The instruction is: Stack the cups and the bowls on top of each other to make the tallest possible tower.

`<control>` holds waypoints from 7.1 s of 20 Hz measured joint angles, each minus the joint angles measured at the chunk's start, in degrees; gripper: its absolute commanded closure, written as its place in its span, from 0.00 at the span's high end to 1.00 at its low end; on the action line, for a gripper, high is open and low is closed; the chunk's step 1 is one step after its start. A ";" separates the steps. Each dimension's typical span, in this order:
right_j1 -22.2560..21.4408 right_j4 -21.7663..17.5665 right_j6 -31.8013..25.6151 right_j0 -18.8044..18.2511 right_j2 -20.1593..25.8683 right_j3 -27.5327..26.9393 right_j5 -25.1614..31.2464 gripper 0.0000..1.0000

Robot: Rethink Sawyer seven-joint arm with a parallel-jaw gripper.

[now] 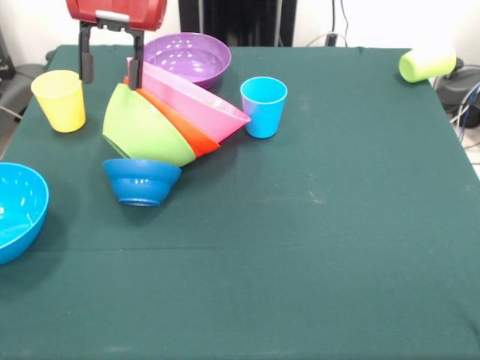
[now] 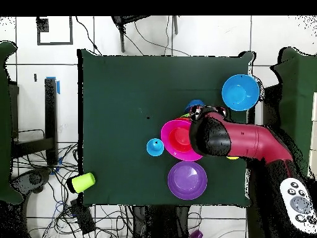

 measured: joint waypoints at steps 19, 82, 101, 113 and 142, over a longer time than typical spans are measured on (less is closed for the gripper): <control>-1.40 2.74 0.00 1.61 1.36 0.01 5.31 1.00; 14.15 -5.16 -0.01 10.89 -9.15 -3.90 -11.14 1.00; 17.02 -5.15 -0.01 10.61 -10.97 -5.94 -12.28 1.00; 17.24 -5.16 -0.01 10.45 -11.04 -6.06 -12.28 1.00; 17.24 -5.16 -0.01 11.42 -12.60 -6.17 -12.28 1.00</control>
